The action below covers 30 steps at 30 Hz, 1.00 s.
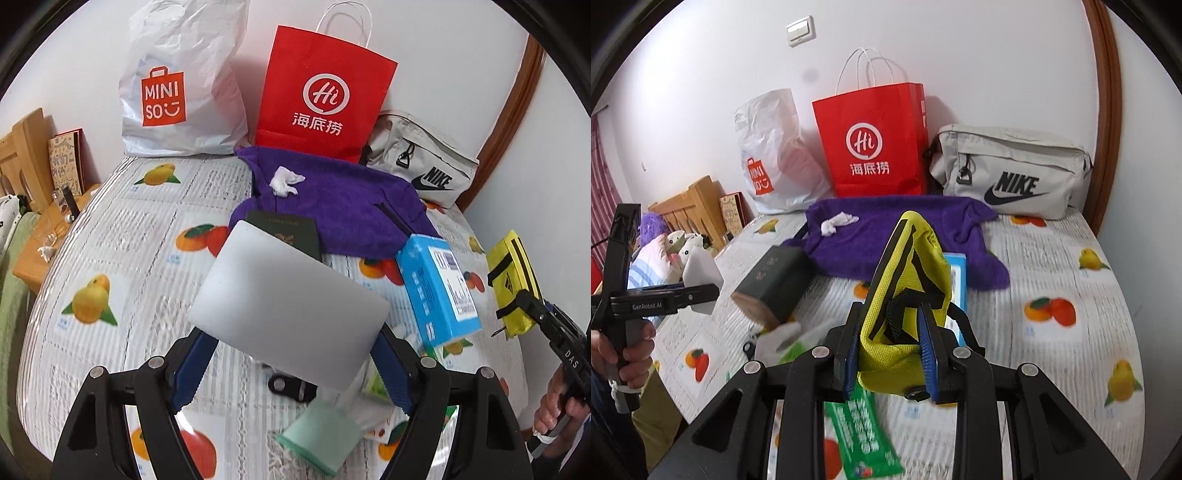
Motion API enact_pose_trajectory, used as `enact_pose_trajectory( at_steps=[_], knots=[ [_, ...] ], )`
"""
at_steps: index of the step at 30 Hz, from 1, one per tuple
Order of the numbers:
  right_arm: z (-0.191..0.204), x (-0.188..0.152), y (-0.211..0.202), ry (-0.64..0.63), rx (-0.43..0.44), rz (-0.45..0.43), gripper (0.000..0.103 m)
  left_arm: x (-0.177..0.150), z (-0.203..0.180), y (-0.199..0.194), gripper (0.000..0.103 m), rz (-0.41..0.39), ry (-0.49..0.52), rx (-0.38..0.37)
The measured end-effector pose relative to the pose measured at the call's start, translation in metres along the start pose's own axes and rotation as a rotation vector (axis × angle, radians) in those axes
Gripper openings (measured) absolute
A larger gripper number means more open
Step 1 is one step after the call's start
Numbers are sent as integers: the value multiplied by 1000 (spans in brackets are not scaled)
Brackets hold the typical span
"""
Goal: Organize soft objects
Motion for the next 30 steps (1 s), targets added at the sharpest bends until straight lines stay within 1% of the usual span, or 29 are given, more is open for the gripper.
enact_pose_trajectory(
  at_steps=[9,14,19,24,26,30],
  knots=[
    [-14,41,32,-37,1,-1,29,33,-11,16,79,-5,10,17],
    [-23,57,51,-37,29,-2,29,50,-19,22,79,-13,26,33],
    [-36,71,77,-26,35,24,29,61,-20,25,79,-14,23,47],
    [-53,82,106,-21,8,65,29,69,-13,33,79,-5,10,57],
    [-60,85,116,-12,19,76,29,71,-10,38,79,4,4,60],
    [-73,92,133,10,-2,91,29,78,-5,45,79,11,0,63]
  ],
)
Point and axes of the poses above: each gripper's, at about its wrist camera, not at the fingertips, and y roughly the way its jaws point, z to its left, x to its top, the point moved 1 cm from there along y, roughly the way its jaws point, and after that the axes turned 15 degrees about x, right-handed, at the moved point
